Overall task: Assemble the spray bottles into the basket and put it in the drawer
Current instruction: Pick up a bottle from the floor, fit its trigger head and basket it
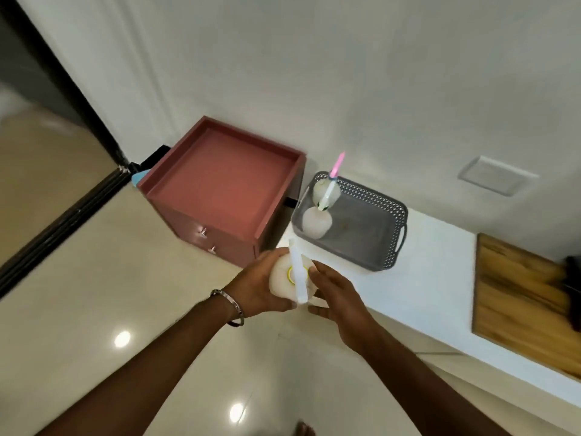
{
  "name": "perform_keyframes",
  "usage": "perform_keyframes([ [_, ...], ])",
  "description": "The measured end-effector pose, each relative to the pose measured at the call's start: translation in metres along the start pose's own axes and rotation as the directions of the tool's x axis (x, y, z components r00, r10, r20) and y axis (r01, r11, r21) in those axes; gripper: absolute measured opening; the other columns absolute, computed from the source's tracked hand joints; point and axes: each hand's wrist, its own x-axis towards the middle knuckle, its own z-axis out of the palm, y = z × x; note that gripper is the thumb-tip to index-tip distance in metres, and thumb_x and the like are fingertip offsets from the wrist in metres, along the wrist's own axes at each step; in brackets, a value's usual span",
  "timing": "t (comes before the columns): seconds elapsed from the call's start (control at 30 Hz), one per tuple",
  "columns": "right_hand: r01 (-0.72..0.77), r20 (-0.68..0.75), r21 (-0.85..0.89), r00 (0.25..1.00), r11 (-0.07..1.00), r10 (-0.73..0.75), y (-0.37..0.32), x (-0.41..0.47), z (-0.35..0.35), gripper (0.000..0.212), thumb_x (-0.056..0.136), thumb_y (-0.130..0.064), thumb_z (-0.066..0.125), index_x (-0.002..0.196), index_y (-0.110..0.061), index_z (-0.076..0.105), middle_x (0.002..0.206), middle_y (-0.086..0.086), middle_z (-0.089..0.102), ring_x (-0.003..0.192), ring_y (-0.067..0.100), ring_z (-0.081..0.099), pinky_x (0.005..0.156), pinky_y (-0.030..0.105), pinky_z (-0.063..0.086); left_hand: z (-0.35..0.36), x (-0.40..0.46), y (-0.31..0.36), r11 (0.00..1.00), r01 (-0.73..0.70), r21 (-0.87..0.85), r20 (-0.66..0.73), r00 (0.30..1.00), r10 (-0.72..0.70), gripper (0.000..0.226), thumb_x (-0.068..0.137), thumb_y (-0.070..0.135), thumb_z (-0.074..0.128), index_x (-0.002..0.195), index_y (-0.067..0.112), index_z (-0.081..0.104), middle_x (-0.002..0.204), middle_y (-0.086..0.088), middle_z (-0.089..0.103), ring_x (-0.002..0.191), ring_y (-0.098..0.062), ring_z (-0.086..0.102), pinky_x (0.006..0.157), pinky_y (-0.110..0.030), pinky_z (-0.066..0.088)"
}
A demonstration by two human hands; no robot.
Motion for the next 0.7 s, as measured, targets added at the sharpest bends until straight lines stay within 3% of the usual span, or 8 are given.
perform_keyframes([
  [0.1, 0.031, -0.022, 0.036, 0.999, 0.999, -0.030, -0.019, 0.005, -0.034, 0.028, 0.094, -0.049, 0.058, 0.122, -0.048, 0.062, 0.121, -0.012, 0.070, 0.110, 0.014, 0.067, 0.084, 0.037, 0.058, 0.009, 0.041, 0.024, 0.993, -0.026, 0.112, 0.027, 0.999, 0.023, 0.099, 0.058, 0.025, 0.088, 0.141, 0.033, 0.035, 0.129, 0.001, 0.035, 0.117, -0.015, 0.049, 0.100, -0.035, 0.049],
  [0.2, 0.061, -0.072, 0.056, 0.996, 0.997, -0.057, -0.034, 0.019, -0.065, 0.030, 0.095, -0.046, 0.057, 0.125, -0.050, 0.058, 0.124, -0.011, 0.068, 0.111, 0.015, 0.067, 0.080, 0.036, 0.059, 0.021, 0.081, 0.045, 0.992, -0.050, 0.119, 0.052, 0.998, 0.044, 0.101, 0.060, 0.025, 0.088, 0.144, 0.030, 0.032, 0.134, 0.001, 0.035, 0.120, -0.017, 0.046, 0.101, -0.036, 0.049],
  [0.33, 0.046, -0.153, 0.090, 0.988, 0.995, -0.032, -0.051, 0.045, -0.101, 0.036, 0.098, -0.040, 0.054, 0.134, -0.038, 0.054, 0.129, 0.000, 0.065, 0.112, 0.025, 0.067, 0.087, 0.045, 0.059, 0.035, 0.132, 0.055, 0.998, -0.049, 0.043, 0.032, 0.998, 0.047, 0.091, 0.061, 0.023, 0.087, 0.136, 0.026, 0.034, 0.128, 0.006, 0.048, 0.114, -0.015, 0.053, 0.093, -0.039, 0.054],
  [0.43, 0.032, -0.192, 0.100, 0.981, 0.995, -0.012, -0.059, 0.069, -0.123, 0.038, 0.098, -0.038, 0.054, 0.136, -0.032, 0.051, 0.129, 0.006, 0.065, 0.111, 0.028, 0.067, 0.088, 0.043, 0.058, 0.047, 0.170, 0.051, 0.999, -0.029, 0.032, 0.025, 0.999, 0.029, 0.084, 0.063, 0.025, 0.086, 0.129, 0.027, 0.035, 0.130, 0.006, 0.051, 0.116, -0.020, 0.055, 0.094, -0.040, 0.054],
  [0.53, -0.010, -0.223, 0.101, 0.974, 0.995, 0.032, -0.059, 0.104, -0.141, 0.038, 0.099, -0.038, 0.054, 0.137, -0.033, 0.051, 0.129, 0.008, 0.065, 0.111, 0.030, 0.068, 0.094, 0.047, 0.055, 0.059, 0.206, 0.037, 1.000, -0.026, 0.014, 0.017, 1.000, 0.026, 0.081, 0.064, 0.022, 0.085, 0.131, 0.026, 0.038, 0.127, 0.009, 0.045, 0.120, -0.019, 0.050, 0.099, -0.040, 0.051],
  [0.7, -0.089, -0.271, 0.164, 0.954, 0.982, 0.131, -0.034, 0.151, -0.159, 0.037, 0.101, -0.032, 0.053, 0.138, -0.031, 0.049, 0.136, 0.009, 0.059, 0.119, 0.035, 0.061, 0.103, 0.053, 0.049, 0.084, 0.242, 0.008, 0.999, 0.008, 0.045, 0.013, 1.000, -0.009, 0.082, 0.069, 0.016, 0.081, 0.140, 0.021, 0.039, 0.134, -0.002, 0.038, 0.123, -0.020, 0.046, 0.104, -0.040, 0.046],
])
